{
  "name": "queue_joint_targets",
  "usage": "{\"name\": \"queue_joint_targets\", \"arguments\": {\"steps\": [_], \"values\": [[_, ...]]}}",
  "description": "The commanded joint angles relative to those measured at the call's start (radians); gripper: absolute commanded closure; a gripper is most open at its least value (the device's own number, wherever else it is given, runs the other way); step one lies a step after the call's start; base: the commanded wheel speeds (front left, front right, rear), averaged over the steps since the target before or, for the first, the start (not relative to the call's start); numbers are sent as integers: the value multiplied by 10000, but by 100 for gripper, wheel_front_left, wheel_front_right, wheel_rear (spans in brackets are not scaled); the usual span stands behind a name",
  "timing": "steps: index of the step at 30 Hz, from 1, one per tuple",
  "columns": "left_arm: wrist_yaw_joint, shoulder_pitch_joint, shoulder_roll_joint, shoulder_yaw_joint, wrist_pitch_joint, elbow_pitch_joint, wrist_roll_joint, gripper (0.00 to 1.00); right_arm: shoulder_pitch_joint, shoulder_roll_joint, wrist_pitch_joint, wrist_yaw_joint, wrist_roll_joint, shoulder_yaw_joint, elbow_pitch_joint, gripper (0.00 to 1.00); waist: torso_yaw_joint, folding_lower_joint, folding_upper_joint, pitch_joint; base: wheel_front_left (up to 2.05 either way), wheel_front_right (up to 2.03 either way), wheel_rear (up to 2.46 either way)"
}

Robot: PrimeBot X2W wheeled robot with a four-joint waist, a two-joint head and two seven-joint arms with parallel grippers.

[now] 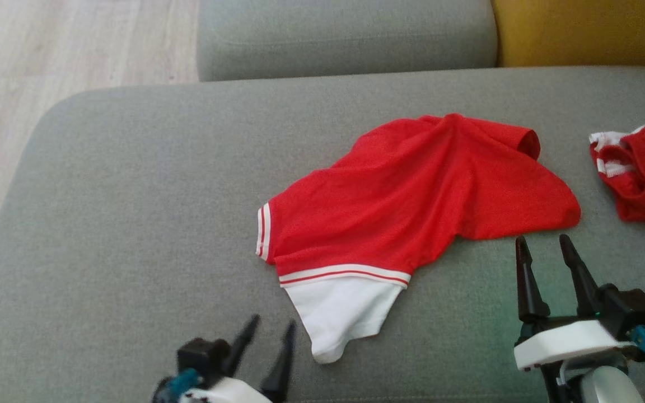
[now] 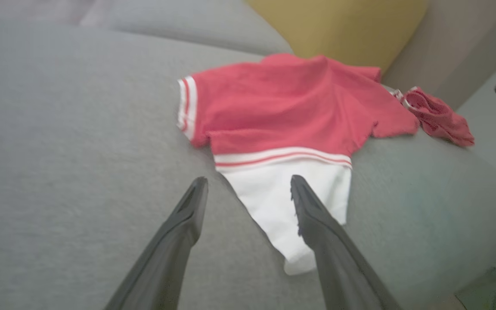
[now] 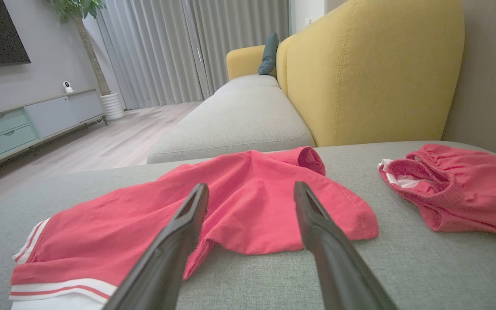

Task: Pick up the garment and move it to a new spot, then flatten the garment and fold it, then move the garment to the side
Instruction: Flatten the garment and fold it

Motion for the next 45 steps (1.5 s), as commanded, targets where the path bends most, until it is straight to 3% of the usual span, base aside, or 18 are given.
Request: {"name": "queue_joint_targets", "arguments": {"steps": [1,9,17,18,21,22,24,25,26,32,36,45], "values": [[-153,-456,-28,35,170,-210,-238,0,-412,-59,-39,65,52,250,-319,0,-102,0,0,156,0,0,0],[-453,-663,-28,-964,1153,307,-1187,0,-691,-59,-77,65,25,243,-347,0,-561,0,0,734,0,0,0],[-180,-960,-28,-962,1481,765,-1887,0,-874,-58,-173,65,16,183,-299,0,-995,0,0,1150,0,0,0],[-161,-973,-28,-983,1545,822,-1944,4,-891,-58,-187,65,16,176,-286,0,-1036,0,0,1192,0,0,0],[-92,-1023,-28,-1047,1726,961,-2005,30,-944,-58,-226,65,30,169,-242,0,-1118,0,0,1278,0,0,0],[-73,-1037,-28,-1066,1745,972,-2005,52,-957,-58,-237,65,36,164,-234,0,-1133,0,0,1297,0,0,0],[-49,-1061,-28,-1083,1751,963,-2015,73,-975,-58,-261,65,47,145,-214,0,-1149,0,0,1328,0,0,0],[-38,-1084,-28,-1071,1720,949,-2019,94,-982,-58,-274,65,50,129,-199,0,-1148,0,0,1339,0,0,0],[-24,-1105,-28,-1049,1658,919,-2023,100,-989,-58,-286,65,53,115,-186,0,-1143,0,0,1346,0,0,0],[95,-1241,-17,-753,919,506,-2033,100,-969,-58,-286,65,11,-45,-28,0,-940,0,0,1305,0,0,0],[453,-1346,12,-203,243,-141,-2119,100,-1075,-58,-26,65,-157,-577,440,0,-602,0,0,1228,0,0,0],[1067,-1262,427,867,-232,-1183,-2331,100,-1702,-58,654,65,-797,-1721,1349,0,-101,0,0,1223,0,0,0]]}}
